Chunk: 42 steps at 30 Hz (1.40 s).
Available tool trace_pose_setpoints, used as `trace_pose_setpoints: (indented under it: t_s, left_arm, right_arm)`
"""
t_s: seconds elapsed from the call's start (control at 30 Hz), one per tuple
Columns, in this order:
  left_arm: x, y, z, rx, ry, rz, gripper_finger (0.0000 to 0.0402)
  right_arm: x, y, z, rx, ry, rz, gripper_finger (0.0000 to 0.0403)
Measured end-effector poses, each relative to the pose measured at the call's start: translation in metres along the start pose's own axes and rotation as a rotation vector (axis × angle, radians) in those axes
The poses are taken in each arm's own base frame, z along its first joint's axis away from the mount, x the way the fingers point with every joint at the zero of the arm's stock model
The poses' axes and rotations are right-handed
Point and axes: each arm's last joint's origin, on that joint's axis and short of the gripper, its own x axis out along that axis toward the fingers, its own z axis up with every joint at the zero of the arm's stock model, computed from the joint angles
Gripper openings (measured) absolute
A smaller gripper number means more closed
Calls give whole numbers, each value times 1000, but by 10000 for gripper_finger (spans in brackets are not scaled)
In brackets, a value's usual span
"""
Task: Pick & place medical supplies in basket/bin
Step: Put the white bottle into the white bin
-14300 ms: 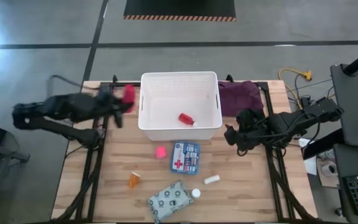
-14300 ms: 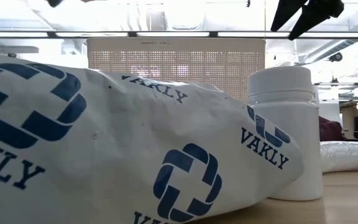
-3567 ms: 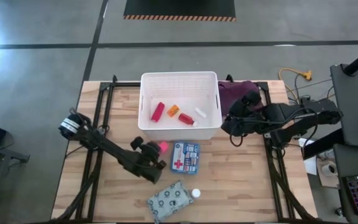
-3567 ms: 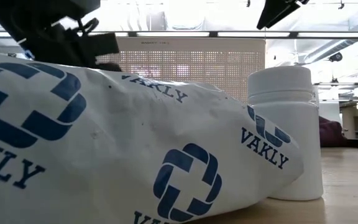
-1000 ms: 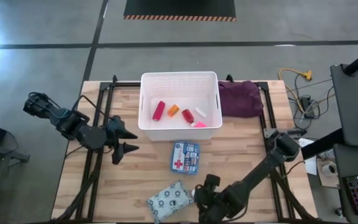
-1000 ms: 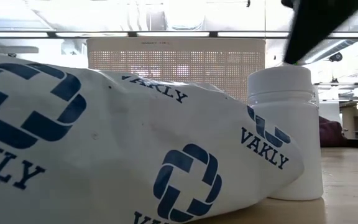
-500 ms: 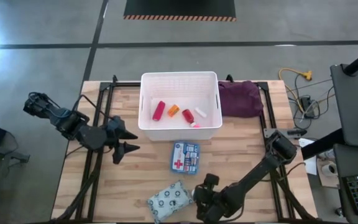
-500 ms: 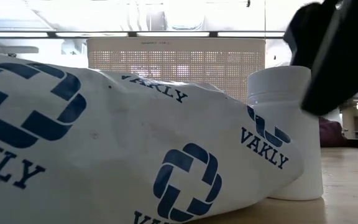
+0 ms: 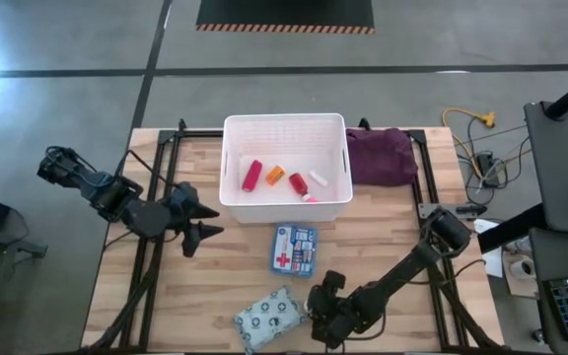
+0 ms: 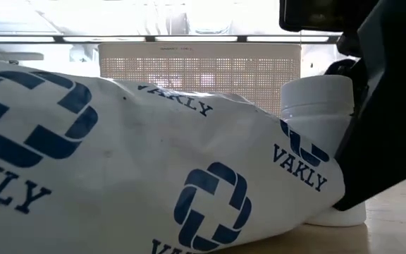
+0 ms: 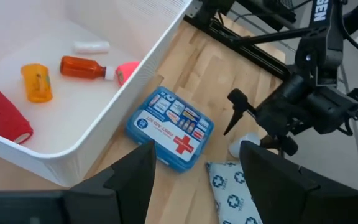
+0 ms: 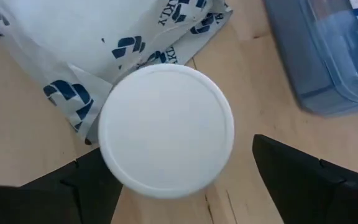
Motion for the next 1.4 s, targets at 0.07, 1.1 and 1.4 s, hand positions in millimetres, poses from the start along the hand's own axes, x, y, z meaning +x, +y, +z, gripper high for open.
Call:
trace_pose_setpoints:
  t_s: [0.07, 1.1, 1.4]
  left_arm:
    - [0, 0, 0, 1, -6, 7, 216]
    - [1, 3, -2, 64, 3, 43, 216]
    - [-7, -8, -12, 110, 33, -44, 216]
  right_arm:
    - [-2, -2, 0, 4, -12, -7, 327]
    - [-93, -38, 64, 322, -133, -25, 159]
    - [-187, -160, 156, 568, -575, -235, 164]
